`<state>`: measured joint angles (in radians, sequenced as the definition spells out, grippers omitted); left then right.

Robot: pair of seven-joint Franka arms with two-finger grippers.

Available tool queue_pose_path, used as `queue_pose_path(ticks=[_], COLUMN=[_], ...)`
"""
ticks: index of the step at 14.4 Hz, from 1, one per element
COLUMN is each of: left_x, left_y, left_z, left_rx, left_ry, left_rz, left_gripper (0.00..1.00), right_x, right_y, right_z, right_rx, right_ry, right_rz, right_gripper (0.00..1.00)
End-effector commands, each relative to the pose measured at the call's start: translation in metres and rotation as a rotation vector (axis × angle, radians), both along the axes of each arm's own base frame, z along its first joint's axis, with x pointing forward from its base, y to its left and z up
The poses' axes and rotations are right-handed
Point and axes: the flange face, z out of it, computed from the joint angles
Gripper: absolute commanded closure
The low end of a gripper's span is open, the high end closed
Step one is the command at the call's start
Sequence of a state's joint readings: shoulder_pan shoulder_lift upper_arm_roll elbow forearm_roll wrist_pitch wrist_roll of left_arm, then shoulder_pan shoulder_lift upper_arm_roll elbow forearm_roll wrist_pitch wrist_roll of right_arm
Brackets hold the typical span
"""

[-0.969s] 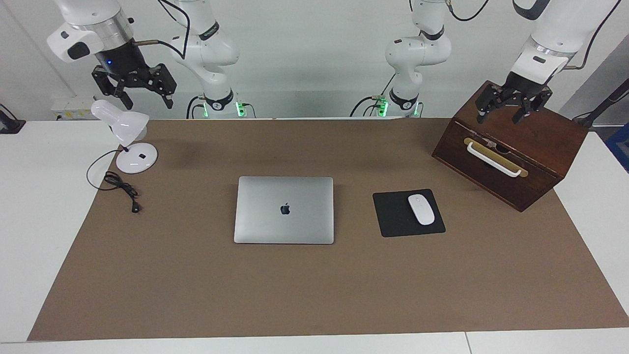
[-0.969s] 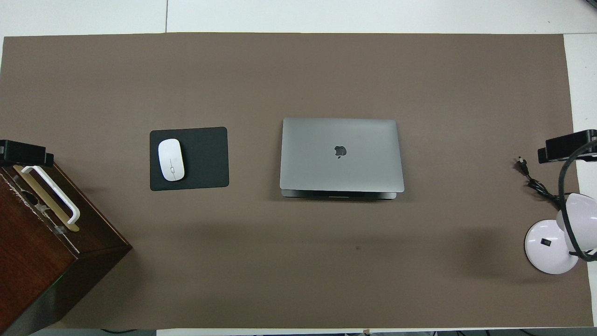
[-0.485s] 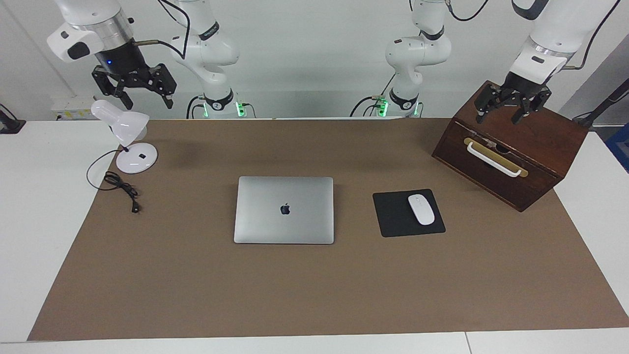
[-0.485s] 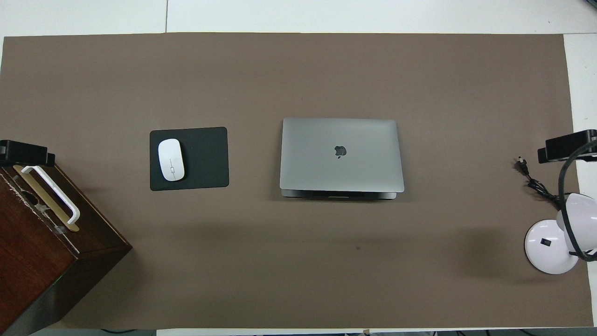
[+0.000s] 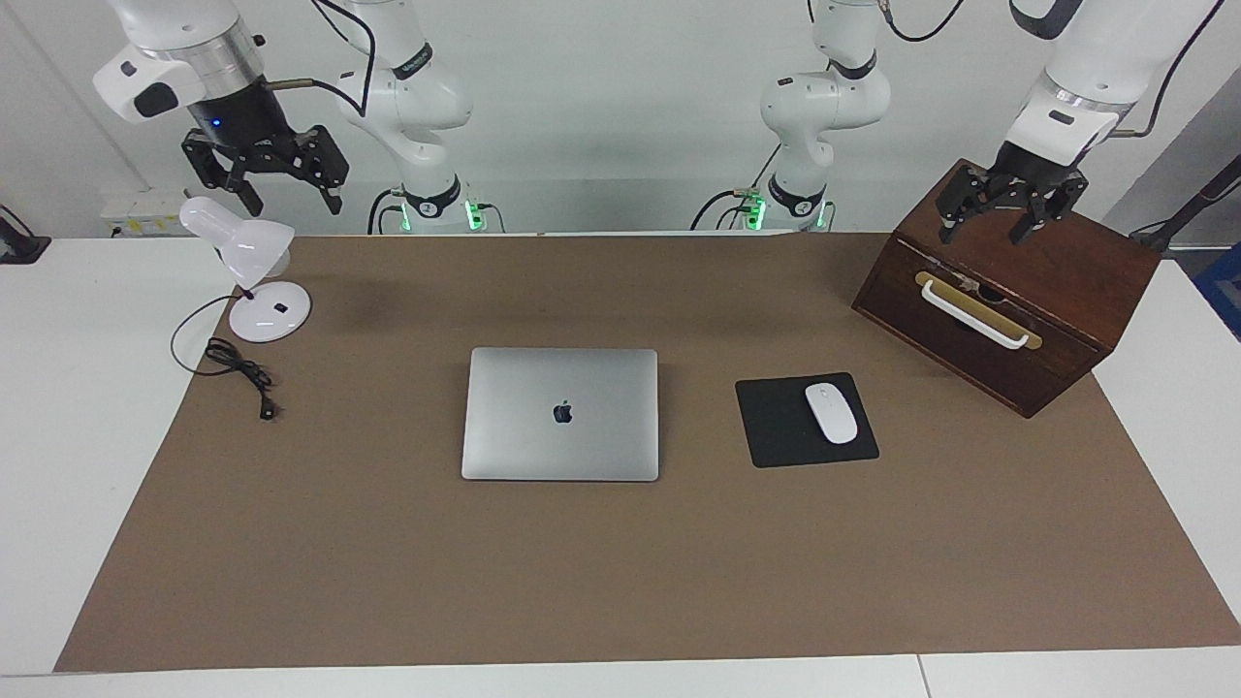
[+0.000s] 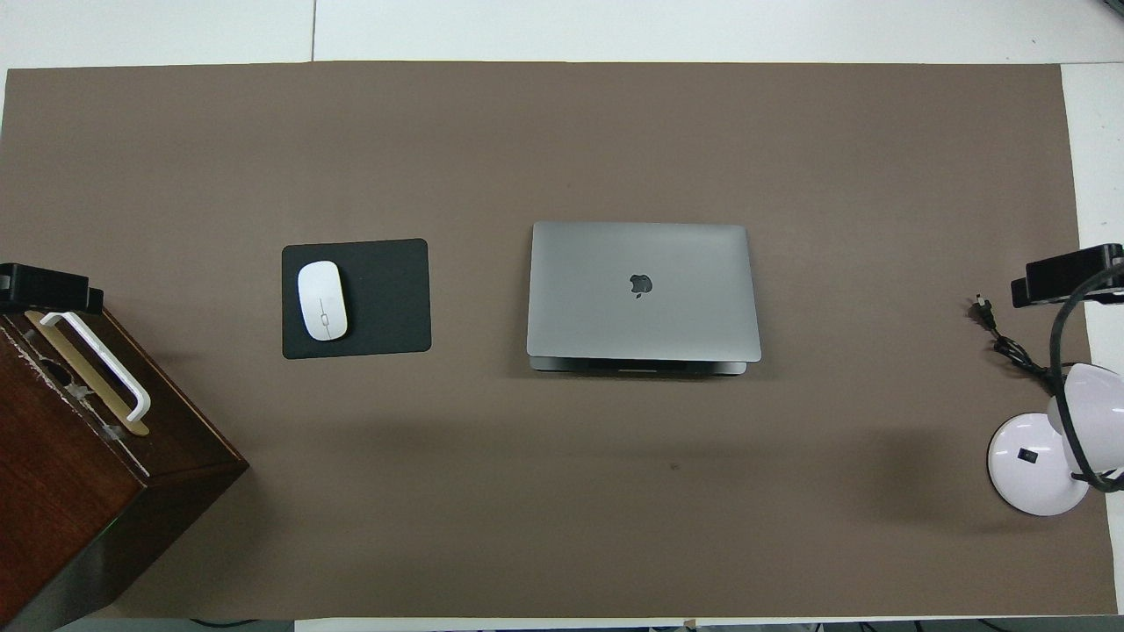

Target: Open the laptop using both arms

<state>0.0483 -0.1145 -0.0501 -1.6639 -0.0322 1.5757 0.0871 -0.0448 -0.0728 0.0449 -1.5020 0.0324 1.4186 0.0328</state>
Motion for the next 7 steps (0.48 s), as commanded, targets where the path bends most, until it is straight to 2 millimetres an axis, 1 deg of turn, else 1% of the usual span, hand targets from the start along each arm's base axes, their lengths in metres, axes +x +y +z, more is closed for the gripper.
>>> queue_pose_path(ticks=[1, 3, 5, 7], left_x=[-0.0061, -0.0056, -0.0063, -0.0068], left_y=[-0.0013, -0.0013, 0.0002, 0.0002], left_z=[0.0023, 0.0022, 0.0021, 0.0017], left_rx=[-0.004, -0.004, -0.004, -0.004], left_ry=[-0.003, -0.003, -0.001, 0.003], left_rz=[-0.003, -0.005, -0.003, -0.005], left_gripper=[0.00, 0.00, 0.00, 0.00], right_x=[-0.0052, -0.0049, -0.0058, -0.0052], right_y=[0.0007, -0.0013, 0.0013, 0.0067], right_z=[0.0012, 0.0003, -0.0017, -0.0024], right_rx=[0.010, 0.015, 0.056, 0.060], right_ry=[0.005, 0.008, 0.027, 0.028], right_rz=[0.022, 0.024, 0.025, 0.035], right_gripper=[0.00, 0.00, 0.00, 0.00])
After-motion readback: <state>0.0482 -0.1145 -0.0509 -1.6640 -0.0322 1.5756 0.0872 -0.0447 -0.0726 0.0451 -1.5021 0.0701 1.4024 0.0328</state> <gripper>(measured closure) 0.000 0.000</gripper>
